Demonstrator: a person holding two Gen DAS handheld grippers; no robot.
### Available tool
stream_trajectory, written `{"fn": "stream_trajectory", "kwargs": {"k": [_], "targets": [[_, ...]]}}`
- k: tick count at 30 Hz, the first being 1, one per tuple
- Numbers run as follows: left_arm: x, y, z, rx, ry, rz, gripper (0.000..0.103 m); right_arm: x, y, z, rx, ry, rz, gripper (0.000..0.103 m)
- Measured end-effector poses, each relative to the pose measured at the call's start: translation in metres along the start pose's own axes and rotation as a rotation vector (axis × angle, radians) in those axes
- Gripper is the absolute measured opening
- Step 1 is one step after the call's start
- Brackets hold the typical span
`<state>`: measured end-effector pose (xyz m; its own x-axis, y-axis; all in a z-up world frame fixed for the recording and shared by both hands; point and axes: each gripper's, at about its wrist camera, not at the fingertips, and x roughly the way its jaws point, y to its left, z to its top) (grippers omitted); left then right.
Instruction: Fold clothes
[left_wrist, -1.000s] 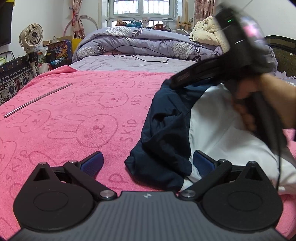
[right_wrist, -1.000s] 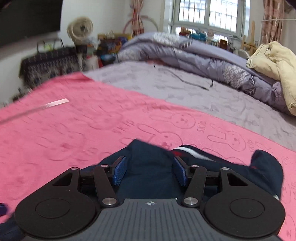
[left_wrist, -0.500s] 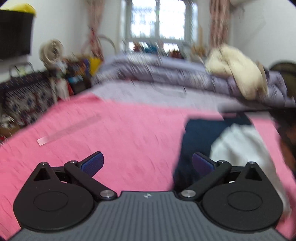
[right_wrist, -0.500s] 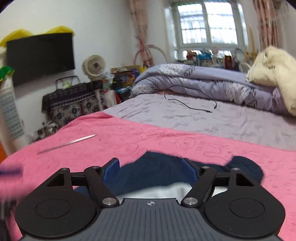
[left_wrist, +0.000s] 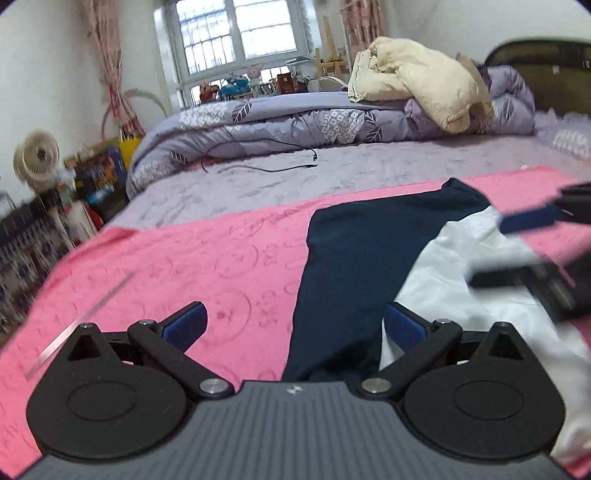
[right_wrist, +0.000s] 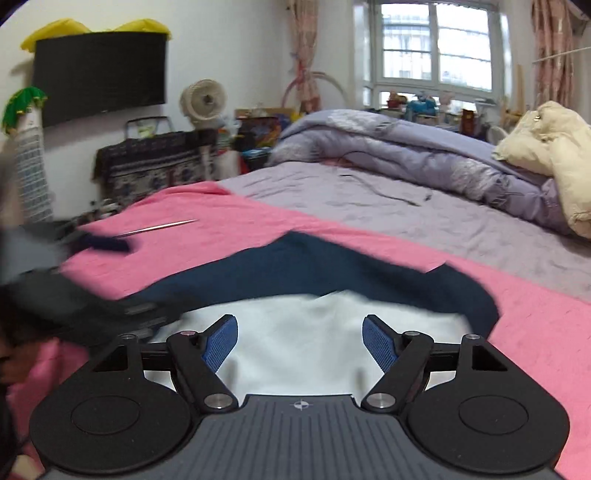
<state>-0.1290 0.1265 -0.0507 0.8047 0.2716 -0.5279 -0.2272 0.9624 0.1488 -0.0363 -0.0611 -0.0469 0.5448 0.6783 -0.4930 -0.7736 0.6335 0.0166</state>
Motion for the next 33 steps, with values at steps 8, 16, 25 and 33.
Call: {"fn": "stream_trajectory", "kwargs": {"k": [8, 16, 25, 33], "targets": [[-0.002, 0.013, -0.019, -0.06, 0.146, -0.02, 0.103, 0.043, -0.024, 0.006, 0.043, 0.064, -0.038, 0.084], [-0.023, 0.0, -0.002, -0.118, 0.314, -0.021, 0.103, -0.02, -0.001, -0.006, 0.1, 0.173, -0.032, 0.085], [-0.057, -0.023, -0.005, -0.146, 0.324, -0.04, 0.103, -0.116, 0.04, -0.042, 0.174, 0.187, -0.096, 0.093], [-0.065, -0.029, -0.01, -0.163, 0.373, -0.039, 0.103, -0.13, 0.054, -0.048, 0.134, 0.214, -0.12, 0.093]]}}
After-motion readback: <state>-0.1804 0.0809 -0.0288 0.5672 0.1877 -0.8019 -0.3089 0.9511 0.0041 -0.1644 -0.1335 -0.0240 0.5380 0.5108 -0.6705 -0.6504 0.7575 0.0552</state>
